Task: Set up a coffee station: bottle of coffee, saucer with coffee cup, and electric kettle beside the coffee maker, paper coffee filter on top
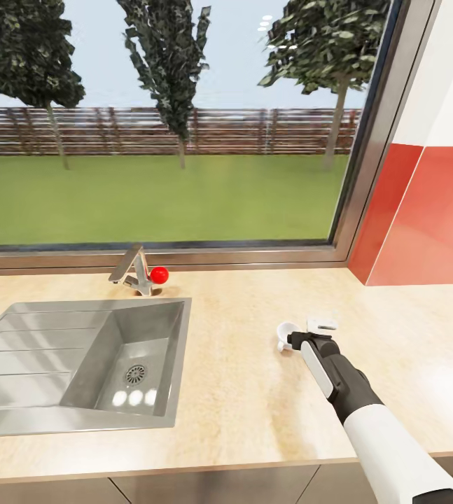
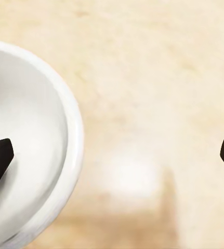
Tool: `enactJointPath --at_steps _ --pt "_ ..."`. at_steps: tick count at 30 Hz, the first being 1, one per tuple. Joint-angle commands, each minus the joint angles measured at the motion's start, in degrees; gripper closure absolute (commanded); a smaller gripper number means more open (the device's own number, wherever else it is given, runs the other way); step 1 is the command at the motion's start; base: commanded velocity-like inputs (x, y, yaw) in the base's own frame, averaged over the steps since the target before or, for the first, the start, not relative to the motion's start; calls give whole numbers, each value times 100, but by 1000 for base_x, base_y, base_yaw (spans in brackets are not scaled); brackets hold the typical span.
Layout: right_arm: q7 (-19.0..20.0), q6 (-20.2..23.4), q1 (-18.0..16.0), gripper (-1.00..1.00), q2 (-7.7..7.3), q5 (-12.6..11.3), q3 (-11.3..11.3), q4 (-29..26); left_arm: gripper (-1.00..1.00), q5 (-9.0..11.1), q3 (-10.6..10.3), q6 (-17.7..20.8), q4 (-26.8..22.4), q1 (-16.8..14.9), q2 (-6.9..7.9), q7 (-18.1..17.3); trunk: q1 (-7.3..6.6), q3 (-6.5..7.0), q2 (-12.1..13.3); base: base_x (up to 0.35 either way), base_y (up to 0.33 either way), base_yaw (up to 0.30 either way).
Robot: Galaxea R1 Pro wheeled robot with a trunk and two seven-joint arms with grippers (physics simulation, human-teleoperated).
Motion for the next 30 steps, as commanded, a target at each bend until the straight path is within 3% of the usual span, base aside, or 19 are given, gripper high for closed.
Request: enactJointPath --at_steps 1,3,4,30 --pt "-49 16 -5 -100 -1 -47 16 -6 -100 -44 36 20 -11 -1 -3 0 3 -10 -11 0 0 0" --pt "-49 16 -5 -100 -3 -47 16 -6 -100 -44 36 22 -10 -1 -3 0 3 -10 -11 0 0 0" --pt "-49 16 -5 100 -2 -47 16 -6 -100 -44 36 21 -10 -1 -3 0 3 -10 -11 0 0 0" --pt "-49 16 -5 100 4 -52 17 -5 -100 -44 36 20 -11 -1 -10 0 3 -10 -11 0 0 0"
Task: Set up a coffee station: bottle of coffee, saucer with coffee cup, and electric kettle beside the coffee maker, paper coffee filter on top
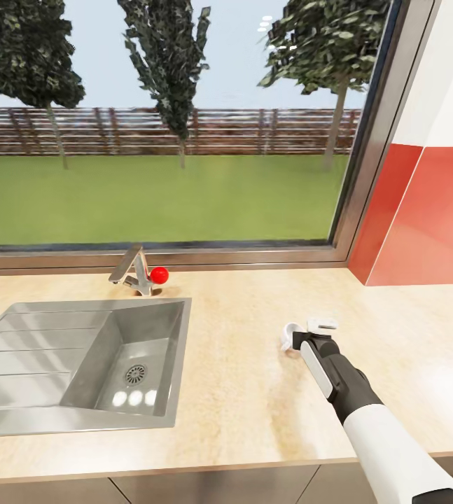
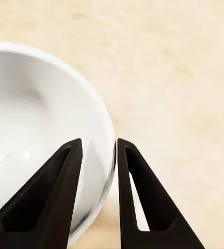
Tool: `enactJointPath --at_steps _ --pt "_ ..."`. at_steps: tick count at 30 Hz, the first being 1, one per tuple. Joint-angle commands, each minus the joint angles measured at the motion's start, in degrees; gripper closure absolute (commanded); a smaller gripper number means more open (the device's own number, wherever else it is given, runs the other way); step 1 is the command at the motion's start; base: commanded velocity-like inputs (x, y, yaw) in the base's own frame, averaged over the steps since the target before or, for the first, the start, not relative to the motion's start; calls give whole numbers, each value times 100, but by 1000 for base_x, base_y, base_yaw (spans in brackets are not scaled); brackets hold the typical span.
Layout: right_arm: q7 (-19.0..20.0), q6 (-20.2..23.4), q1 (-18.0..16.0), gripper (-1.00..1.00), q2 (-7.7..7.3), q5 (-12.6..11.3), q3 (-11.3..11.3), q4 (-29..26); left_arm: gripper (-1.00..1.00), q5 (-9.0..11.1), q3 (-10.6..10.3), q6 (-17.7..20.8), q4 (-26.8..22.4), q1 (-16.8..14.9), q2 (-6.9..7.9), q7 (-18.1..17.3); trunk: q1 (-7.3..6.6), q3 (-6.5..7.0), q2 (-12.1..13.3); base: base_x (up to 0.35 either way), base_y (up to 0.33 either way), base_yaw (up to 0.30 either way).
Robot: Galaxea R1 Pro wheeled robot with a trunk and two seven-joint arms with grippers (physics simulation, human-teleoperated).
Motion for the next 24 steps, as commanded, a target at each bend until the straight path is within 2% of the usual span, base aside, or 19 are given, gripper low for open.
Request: enactJointPath --at_steps 1,15,24 --pt "-43 -15 -1 100 -2 -194 17 0 -100 -45 36 20 -12 -2 -4 0 4 -12 -9 0 0 0" --pt "-43 -15 -1 100 -2 -203 -16 -149 -100 -45 36 7 -13 -2 -5 1 4 -12 -9 0 0 0" --pt "-41 16 -1 100 3 -204 29 -1495 -100 -59 36 -45 -25 -2 -13 9 4 -12 -9 0 0 0"
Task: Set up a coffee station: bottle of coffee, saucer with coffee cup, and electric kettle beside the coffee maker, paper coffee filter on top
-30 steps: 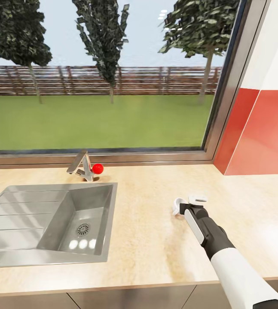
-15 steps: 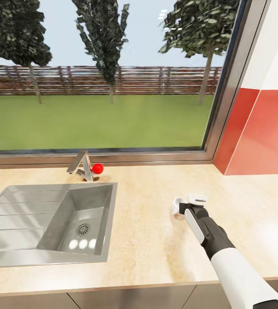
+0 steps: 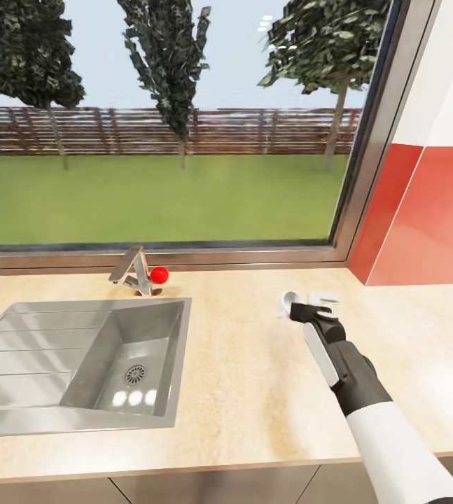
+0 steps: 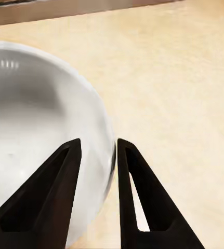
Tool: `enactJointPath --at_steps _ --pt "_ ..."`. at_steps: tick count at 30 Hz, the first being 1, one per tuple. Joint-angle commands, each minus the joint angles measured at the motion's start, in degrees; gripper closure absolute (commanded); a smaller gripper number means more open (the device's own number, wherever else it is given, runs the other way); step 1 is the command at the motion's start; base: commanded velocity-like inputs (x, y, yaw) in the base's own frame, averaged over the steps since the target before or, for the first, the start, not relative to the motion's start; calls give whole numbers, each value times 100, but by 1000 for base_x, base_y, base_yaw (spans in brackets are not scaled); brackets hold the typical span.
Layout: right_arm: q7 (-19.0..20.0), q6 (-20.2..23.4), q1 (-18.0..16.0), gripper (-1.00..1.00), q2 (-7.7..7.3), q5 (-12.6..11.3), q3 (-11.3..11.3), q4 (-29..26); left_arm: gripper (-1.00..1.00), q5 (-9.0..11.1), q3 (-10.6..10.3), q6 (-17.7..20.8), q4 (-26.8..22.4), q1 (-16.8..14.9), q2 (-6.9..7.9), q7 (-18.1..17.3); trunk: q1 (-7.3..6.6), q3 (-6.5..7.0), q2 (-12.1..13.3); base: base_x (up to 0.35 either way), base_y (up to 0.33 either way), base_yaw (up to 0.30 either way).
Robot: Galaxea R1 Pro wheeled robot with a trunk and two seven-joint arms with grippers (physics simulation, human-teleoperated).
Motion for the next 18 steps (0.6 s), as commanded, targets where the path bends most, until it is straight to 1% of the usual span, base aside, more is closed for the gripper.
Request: enactJointPath --at_steps 1,4,7,12,16,18 --pt "-37 17 -4 100 0 -64 14 -171 -100 -46 36 18 -12 -1 -7 0 4 -11 -10 0 0 0" --pt "-34 95 -4 100 1 -64 31 -401 -100 -44 36 12 -21 -1 -9 0 4 -11 -10 0 0 0" --pt "-29 262 -4 100 2 -66 38 -488 -100 -39 39 2 -36 -1 -5 0 4 -11 -10 0 0 0" --pt "-17 324 -4 100 2 -67 43 -479 -100 -16 52 -23 -56 -1 -11 13 4 -11 -10 0 0 0" --pt "-15 331 -4 100 25 -70 59 -479 -100 3 81 -180 -64 -3 -14 24 4 -11 -10 0 0 0" --pt "-21 332 -4 100 50 -72 110 -493 -100 10 92 -251 -65 -9 -17 25 4 -11 -10 0 0 0"
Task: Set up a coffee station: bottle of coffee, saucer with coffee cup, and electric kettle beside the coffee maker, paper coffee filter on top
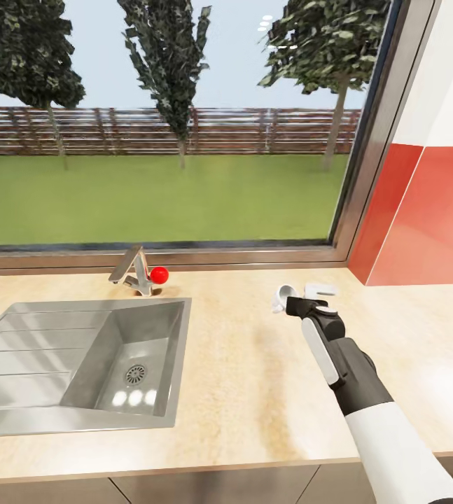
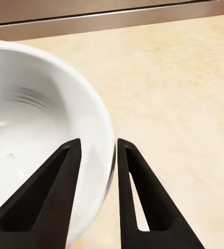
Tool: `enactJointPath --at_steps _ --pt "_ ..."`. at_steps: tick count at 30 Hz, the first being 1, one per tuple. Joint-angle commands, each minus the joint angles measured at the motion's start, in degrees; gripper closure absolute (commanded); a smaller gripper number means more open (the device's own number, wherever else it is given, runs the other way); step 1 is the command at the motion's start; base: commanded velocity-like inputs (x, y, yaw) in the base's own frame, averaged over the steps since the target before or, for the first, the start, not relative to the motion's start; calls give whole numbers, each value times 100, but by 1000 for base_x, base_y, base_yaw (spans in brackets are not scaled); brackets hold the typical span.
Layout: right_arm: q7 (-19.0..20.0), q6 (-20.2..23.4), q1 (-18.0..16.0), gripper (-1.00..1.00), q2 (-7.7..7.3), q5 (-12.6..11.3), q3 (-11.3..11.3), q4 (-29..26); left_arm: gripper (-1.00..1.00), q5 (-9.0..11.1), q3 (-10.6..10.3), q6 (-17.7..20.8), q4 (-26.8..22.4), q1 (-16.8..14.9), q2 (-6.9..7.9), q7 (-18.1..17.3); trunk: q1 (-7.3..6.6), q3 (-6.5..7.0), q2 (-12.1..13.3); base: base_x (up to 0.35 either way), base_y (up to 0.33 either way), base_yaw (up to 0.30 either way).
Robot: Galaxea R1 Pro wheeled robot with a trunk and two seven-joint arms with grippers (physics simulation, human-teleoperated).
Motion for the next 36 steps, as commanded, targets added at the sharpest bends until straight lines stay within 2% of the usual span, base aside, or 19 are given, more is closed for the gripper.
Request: enactJointPath --at_steps 1,5,16,33,36 --pt "-51 11 -6 100 18 -55 56 -17 -100 -42 39 -9 -15 -7 -5 1 3 -10 -11 0 0 0" --pt "-57 12 -6 100 51 -56 168 -37 -100 -34 53 -61 -25 -22 -14 2 3 -10 -11 -113 2 0" --pt "-58 20 -6 100 56 -65 186 -117 -100 -26 72 -93 -30 -25 -21 2 3 -6 -11 -295 139 13" --pt "-58 21 -6 100 56 -65 186 -115 -100 -11 86 -106 -38 -49 -14 5 3 86 -11 -307 138 186" --pt "-58 21 -6 100 56 -65 186 -115 -100 -9 90 -200 -39 -53 -15 8 3 104 -11 -298 183 209"
